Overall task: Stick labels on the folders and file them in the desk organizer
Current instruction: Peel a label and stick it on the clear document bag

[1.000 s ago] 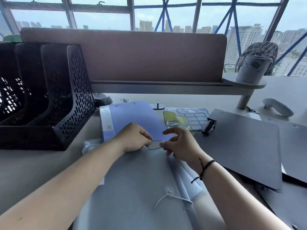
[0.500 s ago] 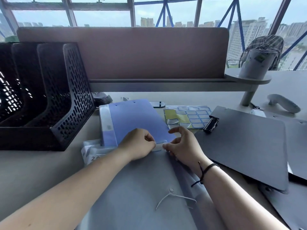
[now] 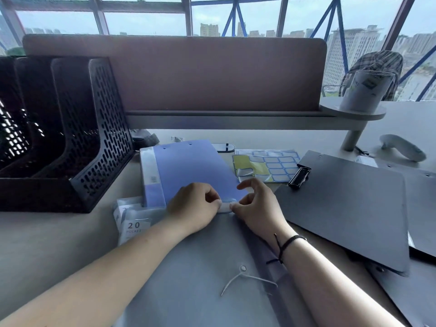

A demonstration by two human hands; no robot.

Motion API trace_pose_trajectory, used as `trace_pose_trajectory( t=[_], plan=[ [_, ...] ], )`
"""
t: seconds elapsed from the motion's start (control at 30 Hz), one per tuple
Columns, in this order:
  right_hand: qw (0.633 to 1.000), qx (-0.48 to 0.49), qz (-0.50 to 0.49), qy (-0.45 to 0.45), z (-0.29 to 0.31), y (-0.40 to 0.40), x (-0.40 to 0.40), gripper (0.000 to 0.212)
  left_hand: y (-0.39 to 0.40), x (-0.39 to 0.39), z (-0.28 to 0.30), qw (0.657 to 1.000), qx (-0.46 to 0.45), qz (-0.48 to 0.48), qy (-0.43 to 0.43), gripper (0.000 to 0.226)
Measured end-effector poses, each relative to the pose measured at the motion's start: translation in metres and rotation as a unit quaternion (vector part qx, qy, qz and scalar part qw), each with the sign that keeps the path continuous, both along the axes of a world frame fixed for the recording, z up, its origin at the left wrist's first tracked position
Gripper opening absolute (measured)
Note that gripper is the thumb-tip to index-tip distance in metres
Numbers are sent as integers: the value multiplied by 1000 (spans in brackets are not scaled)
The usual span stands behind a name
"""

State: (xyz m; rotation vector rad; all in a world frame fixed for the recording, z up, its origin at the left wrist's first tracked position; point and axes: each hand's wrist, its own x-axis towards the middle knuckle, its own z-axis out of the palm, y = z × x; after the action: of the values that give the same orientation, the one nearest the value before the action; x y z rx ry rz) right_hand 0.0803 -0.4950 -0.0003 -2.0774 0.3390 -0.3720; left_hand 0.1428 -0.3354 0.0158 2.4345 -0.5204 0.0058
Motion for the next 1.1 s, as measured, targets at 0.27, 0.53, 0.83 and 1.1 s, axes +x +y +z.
trace_pose_trajectory(
  t=[0.27, 0.53, 0.83, 1.1],
  plan=[
    [1000, -5, -2, 4, 2, 0, 0, 33, 1, 0, -1, 1000, 4, 8, -17, 9],
    [1000, -14, -3, 5, 1, -1, 1, 31, 2, 1, -2, 1000, 4, 0, -18, 5],
    [996, -88, 18, 12, 0, -2, 1, 7, 12, -6, 9, 987, 102, -88, -92, 21],
    [968, -227, 104, 15, 2, 10, -12, 30, 22, -16, 30, 951, 279, -123, -48, 28]
  ],
)
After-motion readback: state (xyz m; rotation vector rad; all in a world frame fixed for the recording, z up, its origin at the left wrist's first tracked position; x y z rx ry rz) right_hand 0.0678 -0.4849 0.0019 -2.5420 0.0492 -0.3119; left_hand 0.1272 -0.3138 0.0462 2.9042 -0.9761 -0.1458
